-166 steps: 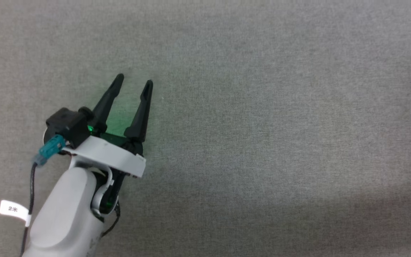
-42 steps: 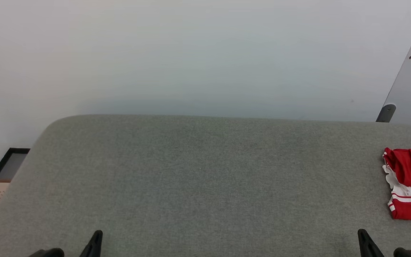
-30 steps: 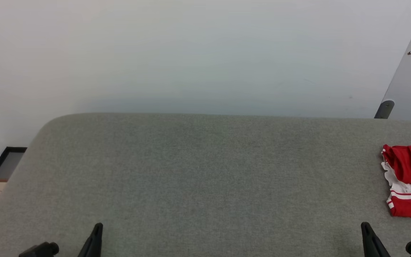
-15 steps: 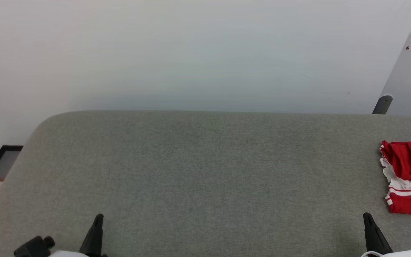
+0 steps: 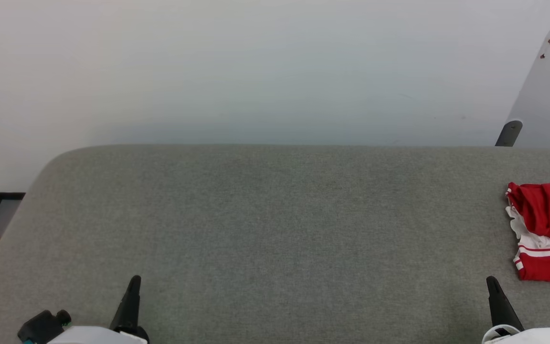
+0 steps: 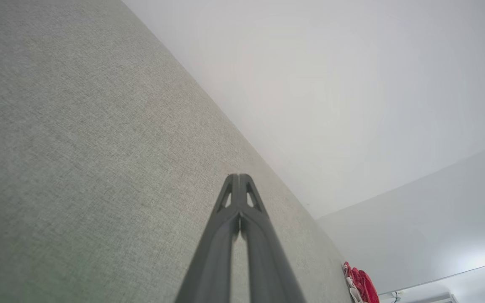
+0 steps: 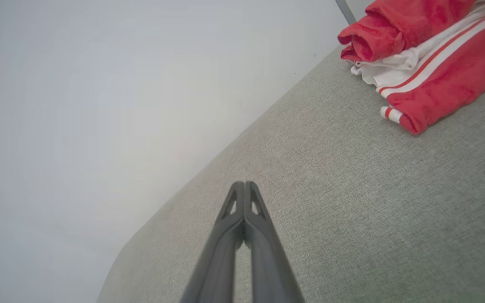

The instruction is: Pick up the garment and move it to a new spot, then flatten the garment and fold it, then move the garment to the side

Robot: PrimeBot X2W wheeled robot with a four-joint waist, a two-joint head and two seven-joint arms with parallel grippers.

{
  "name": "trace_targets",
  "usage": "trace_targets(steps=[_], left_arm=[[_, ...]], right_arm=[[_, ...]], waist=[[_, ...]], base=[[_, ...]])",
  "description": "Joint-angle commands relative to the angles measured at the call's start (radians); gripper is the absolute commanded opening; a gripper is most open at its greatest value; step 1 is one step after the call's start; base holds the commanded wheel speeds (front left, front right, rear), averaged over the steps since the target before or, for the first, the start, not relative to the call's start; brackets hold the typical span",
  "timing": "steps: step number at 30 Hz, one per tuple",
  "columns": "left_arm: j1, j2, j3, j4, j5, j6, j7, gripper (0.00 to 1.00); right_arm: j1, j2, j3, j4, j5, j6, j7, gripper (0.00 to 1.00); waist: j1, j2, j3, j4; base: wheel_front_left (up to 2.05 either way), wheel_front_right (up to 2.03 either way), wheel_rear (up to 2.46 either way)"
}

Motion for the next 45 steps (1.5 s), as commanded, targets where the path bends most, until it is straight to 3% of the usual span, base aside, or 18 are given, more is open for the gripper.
trace_targets(steps=[1,45], left_arm=[[-0.024,0.001,0.011,-0.014,-0.019,-0.002,0.005,0.0],[-0.071,-0.097,0.097,-0.045,-0.323,-0.004,0.122,0.0]], right_arm=[[-0.032,-0.001,-0.003,-0.012,0.029,0.0,0.005,0.0],[-0.1,0.011,-0.019,-0.013,0.491,-0.001,0.108,0.0]], waist=[[0.0,0.0,0.001,-0.001],[0.0,0.0,0.044,-0.031]], base=[[0.0,0.0,0.0],[0.0,0.0,0.0]])
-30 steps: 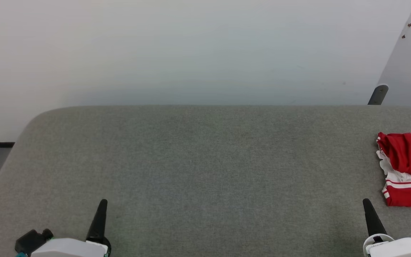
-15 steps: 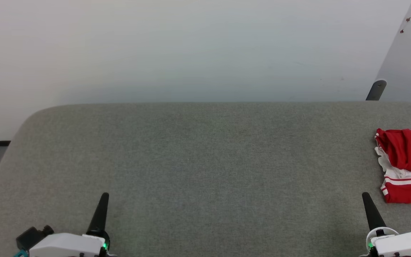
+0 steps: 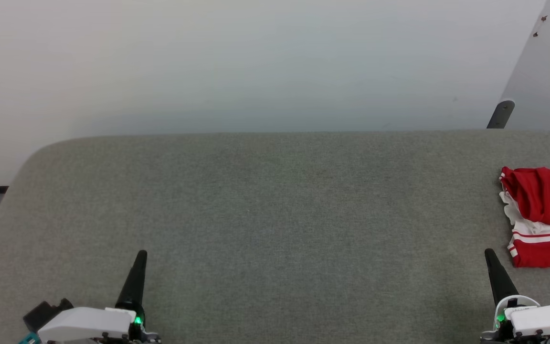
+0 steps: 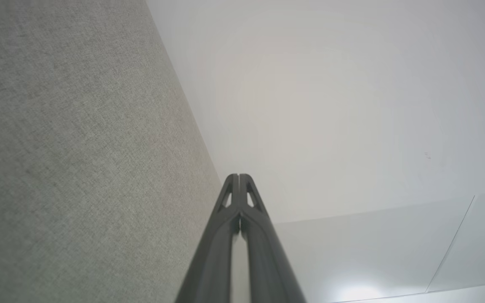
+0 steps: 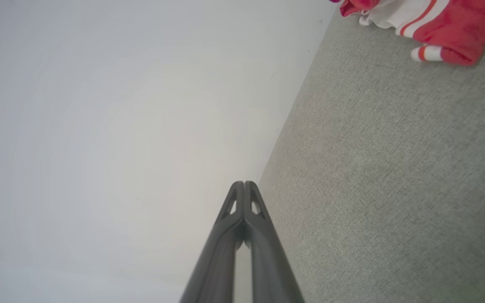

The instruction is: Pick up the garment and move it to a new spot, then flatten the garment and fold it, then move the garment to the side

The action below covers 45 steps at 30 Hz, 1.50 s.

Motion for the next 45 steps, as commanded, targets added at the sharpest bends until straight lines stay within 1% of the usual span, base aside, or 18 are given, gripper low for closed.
trace_targets(steps=[1,32,35,45], left_arm=[[-0.015,-0.002,0.008,-0.009,-0.017,-0.004,0.008,0.0],[-0.039,-0.055,0.053,-0.023,-0.178,-0.005,0.07,0.0],[-0.043,-0.06,0.057,-0.025,-0.189,-0.005,0.073,0.0],[-0.041,-0.058,0.056,-0.024,-0.187,-0.005,0.074,0.0]], right_arm=[[-0.023,0.002,-0.004,-0.007,0.032,0.0,0.006,0.0],[-0.059,0.009,-0.011,-0.007,0.275,0.0,0.06,0.0],[-0.062,0.01,-0.012,-0.007,0.293,-0.001,0.063,0.0],[-0.056,0.009,-0.011,-0.006,0.29,-0.001,0.064,0.0]], waist=[[0.0,0.0,0.002,-0.001],[0.0,0.0,0.032,-0.023],[0.0,0.0,0.035,-0.025],[0.0,0.0,0.036,-0.026]], base=[[0.0,0.0,0.0],[0.0,0.0,0.0],[0.0,0.0,0.0],[0.0,0.0,0.0]])
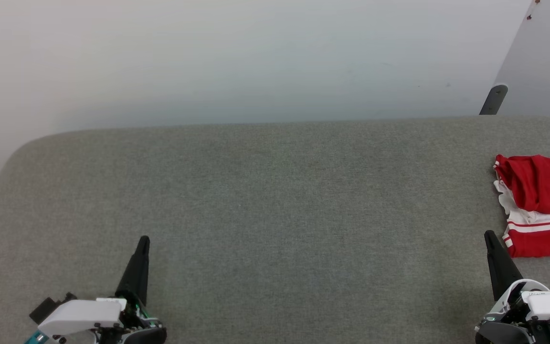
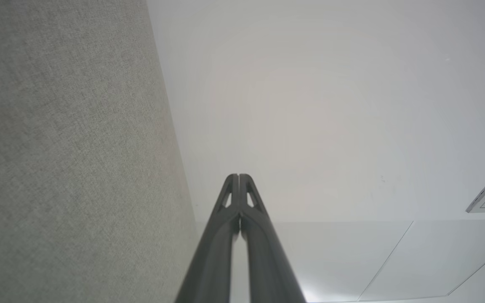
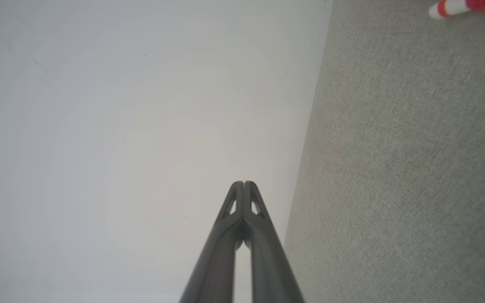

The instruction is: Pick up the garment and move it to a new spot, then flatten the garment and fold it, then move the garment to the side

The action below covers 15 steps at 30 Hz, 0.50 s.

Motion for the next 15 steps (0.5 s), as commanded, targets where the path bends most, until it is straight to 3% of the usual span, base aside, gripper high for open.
trace_targets(steps=[1,15], left_arm=[[-0.009,0.0,0.002,-0.002,-0.002,-0.005,0.003,0.0],[-0.009,0.0,0.002,-0.002,-0.002,-0.005,0.003,0.0]], right_arm=[[-0.003,0.004,0.0,-0.002,0.004,0.0,0.002,0.0],[-0.003,0.004,0.0,-0.002,0.004,0.0,0.002,0.0]], waist=[[0.0,0.0,0.0,0.0],[0.0,0.0,0.0,0.0]], base=[[0.0,0.0,0.0],[0.0,0.0,0.0]])
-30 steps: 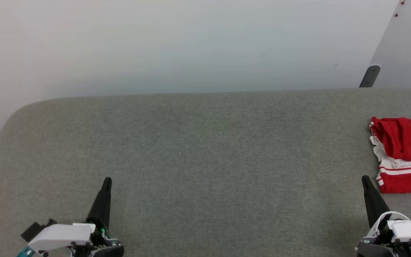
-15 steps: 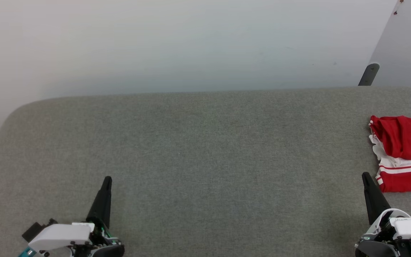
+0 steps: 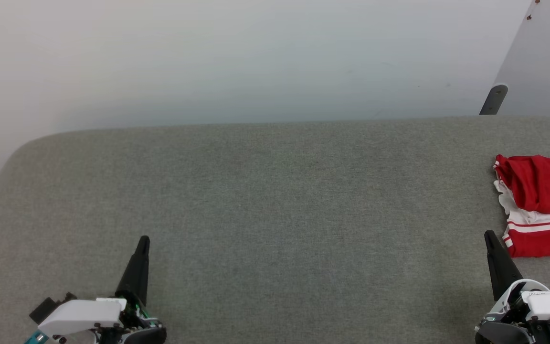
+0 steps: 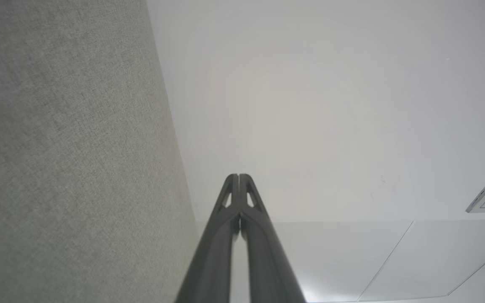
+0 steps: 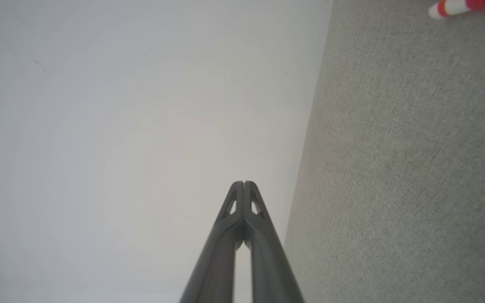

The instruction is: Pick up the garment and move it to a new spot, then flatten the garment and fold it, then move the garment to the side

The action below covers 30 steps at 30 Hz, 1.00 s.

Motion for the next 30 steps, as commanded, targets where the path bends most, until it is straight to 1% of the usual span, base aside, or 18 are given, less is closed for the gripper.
trace_targets(steps=[1,30], left_arm=[[-0.008,0.0,0.002,-0.002,-0.002,-0.005,0.003,0.0],[-0.008,0.0,0.002,-0.002,-0.002,-0.005,0.003,0.0]], right_arm=[[-0.003,0.004,0.0,-0.002,0.004,0.0,0.002,0.0],[-0.003,0.004,0.001,-0.002,0.004,0.0,0.002,0.0]], waist=[[0.0,-0.0001,0.0,0.0],[0.0,-0.0001,0.0,0.0]], base=[[0.0,0.0,0.0],[0.0,0.0,0.0]])
